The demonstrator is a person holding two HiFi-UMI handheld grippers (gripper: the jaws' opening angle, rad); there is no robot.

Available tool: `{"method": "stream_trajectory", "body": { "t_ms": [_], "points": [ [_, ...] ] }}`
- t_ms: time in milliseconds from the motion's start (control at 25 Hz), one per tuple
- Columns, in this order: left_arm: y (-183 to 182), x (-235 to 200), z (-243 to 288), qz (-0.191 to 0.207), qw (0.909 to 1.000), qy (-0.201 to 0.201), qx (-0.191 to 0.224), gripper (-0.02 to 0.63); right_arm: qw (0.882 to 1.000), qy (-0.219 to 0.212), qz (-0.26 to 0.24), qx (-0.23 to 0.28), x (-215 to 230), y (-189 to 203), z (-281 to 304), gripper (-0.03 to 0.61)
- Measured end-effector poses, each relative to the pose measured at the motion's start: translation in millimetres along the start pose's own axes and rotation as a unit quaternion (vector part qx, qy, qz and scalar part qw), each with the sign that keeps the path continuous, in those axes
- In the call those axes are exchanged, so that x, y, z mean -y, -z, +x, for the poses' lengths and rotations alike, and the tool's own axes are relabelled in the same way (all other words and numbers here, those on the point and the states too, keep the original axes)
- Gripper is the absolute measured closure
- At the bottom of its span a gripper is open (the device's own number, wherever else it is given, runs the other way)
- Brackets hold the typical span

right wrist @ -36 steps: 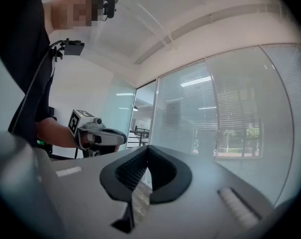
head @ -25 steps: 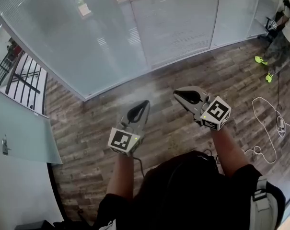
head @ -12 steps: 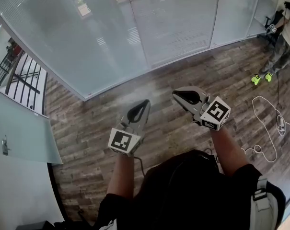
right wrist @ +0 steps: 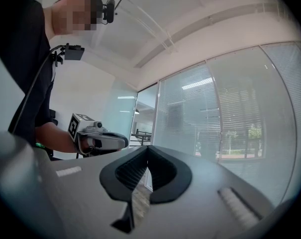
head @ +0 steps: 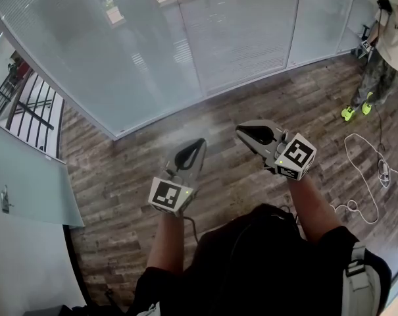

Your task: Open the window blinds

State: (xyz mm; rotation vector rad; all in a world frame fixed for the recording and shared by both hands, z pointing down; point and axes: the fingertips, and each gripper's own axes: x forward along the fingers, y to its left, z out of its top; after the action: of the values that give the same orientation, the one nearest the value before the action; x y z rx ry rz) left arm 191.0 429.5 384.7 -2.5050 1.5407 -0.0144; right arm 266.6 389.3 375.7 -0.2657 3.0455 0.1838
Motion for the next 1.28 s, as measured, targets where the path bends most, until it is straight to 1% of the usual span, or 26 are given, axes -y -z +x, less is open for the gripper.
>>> {"method": "stream_trajectory", "body": {
  "t_ms": [280, 400, 600, 720, 800, 920, 1040, 1120, 1280],
  "points": [
    [-3.4, -3.3, -2.8, 0.007, 0.9999, -0.005, 0.005, 0.611, 1.000, 0.004, -0.001, 0.006, -0.6, -4.3, 0.1, 0.574],
    [-4.5, -3.0, -2.2, -0.001, 1.0000, -0.003, -0.002, 0.609, 1.000, 0.004, 0.000, 0.006, 0.0, -3.0, 1.5, 0.574],
    [1.8, -8.4, 1.7, 0.008, 0.9999, -0.009, 0.001, 0.611, 1.000, 0.006, 0.008, 0.009, 7.2, -1.9, 3.4, 0.574],
    [4.6, -10.9, 4.8, -0.004, 0.9999, -0.013, -0.001, 0.609, 1.000, 0.002, 0.007, 0.010, 13.0, 1.8, 4.8, 0.574],
    [7.4, -13.3, 8.3, -0.012, 0.9997, -0.016, -0.011, 0.610, 1.000, -0.001, 0.008, 0.009, 18.2, 4.4, 7.7, 0.574],
    [10.3, -20.4, 15.1, -0.011, 0.9995, -0.016, -0.026, 0.611, 1.000, -0.004, 0.011, 0.009, 29.0, 8.5, 15.0, 0.574],
    [17.8, -33.2, 21.0, 0.004, 0.9996, -0.020, -0.018, 0.611, 1.000, -0.006, 0.014, 0.010, 40.8, 11.8, 24.0, 0.574],
    [18.8, -41.3, 25.7, 0.005, 0.9996, -0.023, -0.014, 0.610, 1.000, -0.009, 0.013, 0.011, 48.1, 13.1, 30.8, 0.574],
    [24.9, -60.0, 39.6, 0.009, 0.9991, -0.035, -0.021, 0.611, 1.000, -0.019, 0.015, 0.009, 69.3, 19.8, 42.6, 0.574]
  ]
}}
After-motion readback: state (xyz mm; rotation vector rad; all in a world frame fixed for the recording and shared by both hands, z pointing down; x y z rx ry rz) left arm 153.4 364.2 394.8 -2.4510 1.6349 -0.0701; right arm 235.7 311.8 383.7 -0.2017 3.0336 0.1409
